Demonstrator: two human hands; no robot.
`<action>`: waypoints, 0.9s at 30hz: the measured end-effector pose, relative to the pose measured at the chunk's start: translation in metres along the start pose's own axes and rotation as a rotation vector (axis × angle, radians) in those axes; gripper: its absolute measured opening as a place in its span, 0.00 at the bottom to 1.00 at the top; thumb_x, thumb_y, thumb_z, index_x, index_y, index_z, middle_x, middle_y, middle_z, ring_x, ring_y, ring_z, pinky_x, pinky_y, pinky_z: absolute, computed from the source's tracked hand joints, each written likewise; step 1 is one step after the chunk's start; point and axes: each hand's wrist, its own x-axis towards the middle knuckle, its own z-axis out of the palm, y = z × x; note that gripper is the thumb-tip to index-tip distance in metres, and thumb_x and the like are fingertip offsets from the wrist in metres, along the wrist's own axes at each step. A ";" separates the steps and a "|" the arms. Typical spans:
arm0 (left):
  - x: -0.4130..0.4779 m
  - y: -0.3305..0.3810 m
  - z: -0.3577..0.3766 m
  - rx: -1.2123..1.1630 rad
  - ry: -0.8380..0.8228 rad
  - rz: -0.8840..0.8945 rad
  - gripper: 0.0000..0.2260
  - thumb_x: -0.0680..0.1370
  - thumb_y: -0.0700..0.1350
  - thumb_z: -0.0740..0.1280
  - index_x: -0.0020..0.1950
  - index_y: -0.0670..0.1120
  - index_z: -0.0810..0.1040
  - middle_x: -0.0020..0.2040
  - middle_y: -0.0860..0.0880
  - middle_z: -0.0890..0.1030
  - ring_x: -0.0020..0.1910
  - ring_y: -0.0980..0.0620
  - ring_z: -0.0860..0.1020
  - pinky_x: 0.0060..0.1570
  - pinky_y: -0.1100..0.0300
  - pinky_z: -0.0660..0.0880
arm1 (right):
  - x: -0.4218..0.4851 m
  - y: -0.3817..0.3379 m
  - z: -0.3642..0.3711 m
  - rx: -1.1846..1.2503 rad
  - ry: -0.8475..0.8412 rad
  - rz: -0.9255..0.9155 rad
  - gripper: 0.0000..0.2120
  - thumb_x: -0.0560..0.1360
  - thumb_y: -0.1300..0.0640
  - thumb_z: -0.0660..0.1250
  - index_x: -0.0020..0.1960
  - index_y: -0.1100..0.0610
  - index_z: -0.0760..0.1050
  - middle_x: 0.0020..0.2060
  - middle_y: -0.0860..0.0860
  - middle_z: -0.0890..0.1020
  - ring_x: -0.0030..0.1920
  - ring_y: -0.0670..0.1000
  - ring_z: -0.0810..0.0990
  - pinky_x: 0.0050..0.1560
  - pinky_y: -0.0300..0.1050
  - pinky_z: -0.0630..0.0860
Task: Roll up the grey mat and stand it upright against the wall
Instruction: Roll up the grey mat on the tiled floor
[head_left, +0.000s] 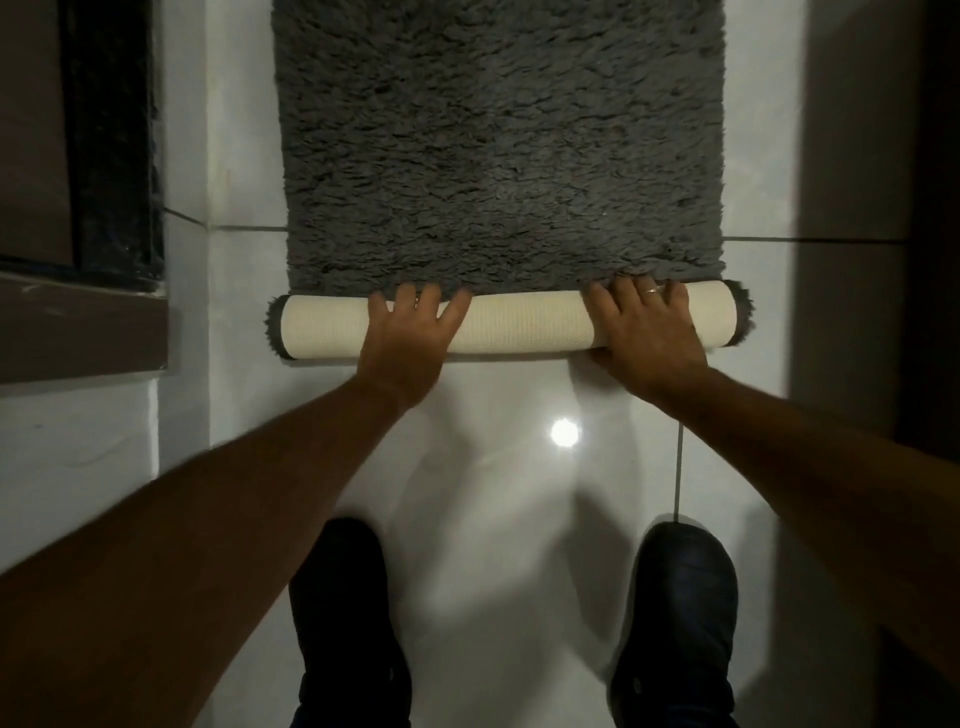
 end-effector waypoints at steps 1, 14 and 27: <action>-0.004 -0.001 0.000 -0.028 -0.020 0.015 0.28 0.74 0.44 0.71 0.73 0.46 0.68 0.58 0.39 0.78 0.53 0.37 0.76 0.54 0.39 0.73 | -0.003 0.002 0.000 0.013 -0.025 -0.018 0.31 0.73 0.45 0.71 0.70 0.56 0.66 0.64 0.60 0.77 0.64 0.64 0.74 0.67 0.68 0.66; -0.033 0.007 -0.002 -0.450 -0.760 0.148 0.37 0.73 0.54 0.72 0.77 0.52 0.57 0.74 0.44 0.67 0.71 0.40 0.66 0.69 0.39 0.63 | -0.136 -0.041 0.051 0.114 -0.076 -0.041 0.41 0.78 0.32 0.52 0.81 0.57 0.52 0.80 0.60 0.55 0.80 0.63 0.52 0.74 0.73 0.51; -0.031 -0.008 -0.005 -0.116 -0.172 -0.060 0.58 0.63 0.67 0.75 0.80 0.47 0.44 0.80 0.36 0.52 0.77 0.32 0.50 0.70 0.25 0.47 | -0.036 -0.017 0.005 0.100 0.071 0.050 0.47 0.74 0.26 0.51 0.80 0.58 0.51 0.80 0.61 0.55 0.80 0.63 0.50 0.75 0.75 0.45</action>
